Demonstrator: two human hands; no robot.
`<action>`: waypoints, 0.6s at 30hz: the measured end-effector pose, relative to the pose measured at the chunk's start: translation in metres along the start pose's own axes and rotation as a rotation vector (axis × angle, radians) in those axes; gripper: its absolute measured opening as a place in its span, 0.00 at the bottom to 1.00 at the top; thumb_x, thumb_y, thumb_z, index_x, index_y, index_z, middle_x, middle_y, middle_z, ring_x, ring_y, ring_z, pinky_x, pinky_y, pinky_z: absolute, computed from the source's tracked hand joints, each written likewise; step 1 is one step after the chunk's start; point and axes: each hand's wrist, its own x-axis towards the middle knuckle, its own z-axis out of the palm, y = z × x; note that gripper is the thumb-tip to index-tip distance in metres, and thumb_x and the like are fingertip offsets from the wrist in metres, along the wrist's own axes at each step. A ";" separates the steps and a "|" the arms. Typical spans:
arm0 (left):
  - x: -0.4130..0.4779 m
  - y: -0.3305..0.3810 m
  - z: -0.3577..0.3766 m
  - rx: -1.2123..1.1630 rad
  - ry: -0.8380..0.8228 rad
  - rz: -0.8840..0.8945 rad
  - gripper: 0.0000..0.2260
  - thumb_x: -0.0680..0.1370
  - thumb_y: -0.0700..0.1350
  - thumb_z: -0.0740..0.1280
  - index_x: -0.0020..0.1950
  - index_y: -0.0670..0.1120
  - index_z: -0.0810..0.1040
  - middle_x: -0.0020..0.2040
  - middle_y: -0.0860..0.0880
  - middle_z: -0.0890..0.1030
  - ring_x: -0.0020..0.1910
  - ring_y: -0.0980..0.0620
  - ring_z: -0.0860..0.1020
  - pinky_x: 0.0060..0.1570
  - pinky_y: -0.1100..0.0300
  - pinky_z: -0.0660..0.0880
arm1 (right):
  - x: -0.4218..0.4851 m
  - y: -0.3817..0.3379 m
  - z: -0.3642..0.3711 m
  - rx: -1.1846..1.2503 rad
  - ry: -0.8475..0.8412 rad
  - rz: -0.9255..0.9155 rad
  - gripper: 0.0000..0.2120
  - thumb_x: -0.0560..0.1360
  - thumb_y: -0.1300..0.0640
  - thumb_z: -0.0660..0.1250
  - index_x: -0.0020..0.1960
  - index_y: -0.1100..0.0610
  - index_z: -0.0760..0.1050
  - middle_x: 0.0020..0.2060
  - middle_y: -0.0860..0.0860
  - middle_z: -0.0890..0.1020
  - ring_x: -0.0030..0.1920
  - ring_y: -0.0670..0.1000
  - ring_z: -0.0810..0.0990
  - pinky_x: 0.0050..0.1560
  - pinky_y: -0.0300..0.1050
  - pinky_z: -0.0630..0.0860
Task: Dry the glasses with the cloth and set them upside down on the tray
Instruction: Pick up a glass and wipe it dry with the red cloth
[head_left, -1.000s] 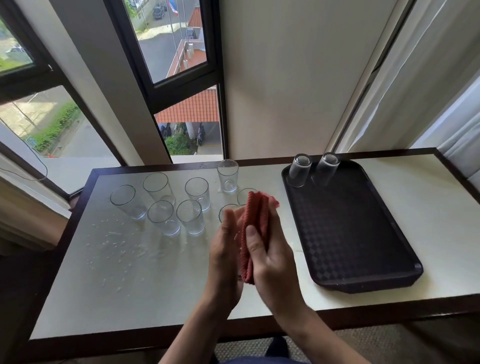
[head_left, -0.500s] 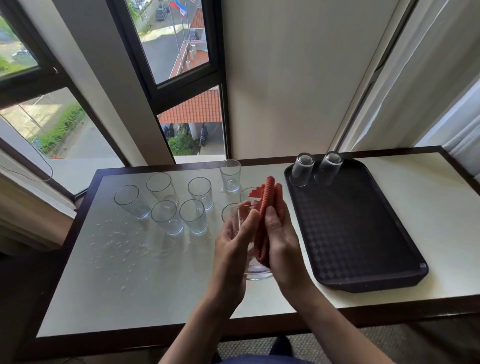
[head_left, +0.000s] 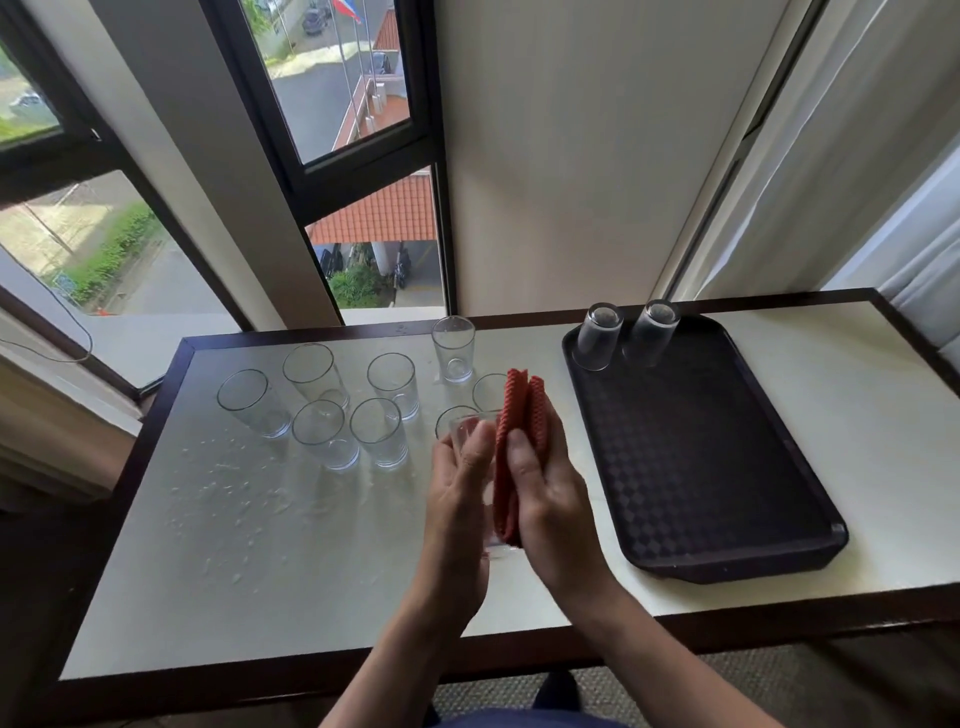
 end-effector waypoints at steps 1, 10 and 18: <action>0.001 0.001 -0.001 -0.024 -0.015 0.003 0.36 0.71 0.60 0.75 0.70 0.38 0.72 0.66 0.34 0.78 0.68 0.40 0.77 0.67 0.46 0.74 | -0.006 -0.002 0.002 -0.021 -0.010 -0.042 0.29 0.77 0.42 0.58 0.76 0.44 0.60 0.72 0.43 0.72 0.71 0.41 0.69 0.74 0.44 0.66; 0.006 -0.002 -0.007 -0.020 -0.067 0.069 0.20 0.75 0.58 0.60 0.62 0.49 0.75 0.50 0.46 0.87 0.50 0.49 0.86 0.45 0.57 0.82 | 0.006 0.000 0.002 0.158 -0.045 0.069 0.25 0.76 0.39 0.65 0.71 0.45 0.68 0.58 0.41 0.82 0.58 0.41 0.81 0.66 0.51 0.75; 0.003 0.000 -0.013 -0.148 -0.070 -0.043 0.25 0.74 0.60 0.68 0.62 0.43 0.81 0.60 0.41 0.84 0.56 0.51 0.84 0.51 0.60 0.81 | -0.027 0.007 0.019 -0.122 0.011 -0.210 0.29 0.76 0.42 0.62 0.75 0.42 0.59 0.72 0.38 0.68 0.71 0.34 0.66 0.69 0.30 0.64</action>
